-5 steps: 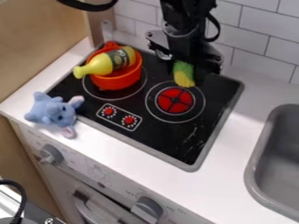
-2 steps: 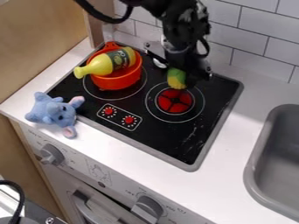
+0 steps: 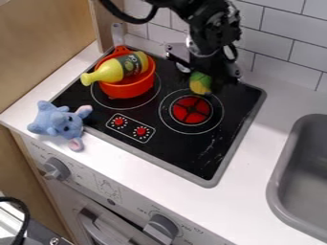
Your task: Move corn to top right of stove
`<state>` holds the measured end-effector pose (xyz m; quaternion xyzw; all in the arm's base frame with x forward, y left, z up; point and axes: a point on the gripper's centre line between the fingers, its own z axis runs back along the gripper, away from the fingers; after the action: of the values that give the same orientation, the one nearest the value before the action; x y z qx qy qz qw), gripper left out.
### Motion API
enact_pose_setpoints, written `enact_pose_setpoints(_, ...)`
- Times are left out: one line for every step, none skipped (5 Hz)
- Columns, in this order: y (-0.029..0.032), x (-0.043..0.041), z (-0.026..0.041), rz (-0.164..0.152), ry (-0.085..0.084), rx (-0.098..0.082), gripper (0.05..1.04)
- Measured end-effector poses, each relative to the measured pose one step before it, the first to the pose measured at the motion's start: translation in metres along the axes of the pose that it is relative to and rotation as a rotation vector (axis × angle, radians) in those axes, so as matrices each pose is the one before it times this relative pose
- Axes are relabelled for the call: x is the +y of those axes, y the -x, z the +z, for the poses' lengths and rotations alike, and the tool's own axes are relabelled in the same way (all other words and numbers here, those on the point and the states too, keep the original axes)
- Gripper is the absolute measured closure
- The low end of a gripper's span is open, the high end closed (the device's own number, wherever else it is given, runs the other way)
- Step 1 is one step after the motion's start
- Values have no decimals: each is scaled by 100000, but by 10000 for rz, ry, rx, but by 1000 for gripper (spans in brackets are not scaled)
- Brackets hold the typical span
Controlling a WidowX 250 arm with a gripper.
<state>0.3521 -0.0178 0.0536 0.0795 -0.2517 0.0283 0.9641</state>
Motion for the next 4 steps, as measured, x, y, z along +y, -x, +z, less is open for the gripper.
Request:
enact_pose_setpoints(-208, -88, -58, 33, -102, -90, 348)
enact_pose_setpoints(-151, 94, 52, 10, -169, 95, 348)
enact_pose_setpoints(380, -145, -449, -74, -116, 132, 348)
enact_pose_setpoints(65, 15, -172, -96, -97, 19, 304)
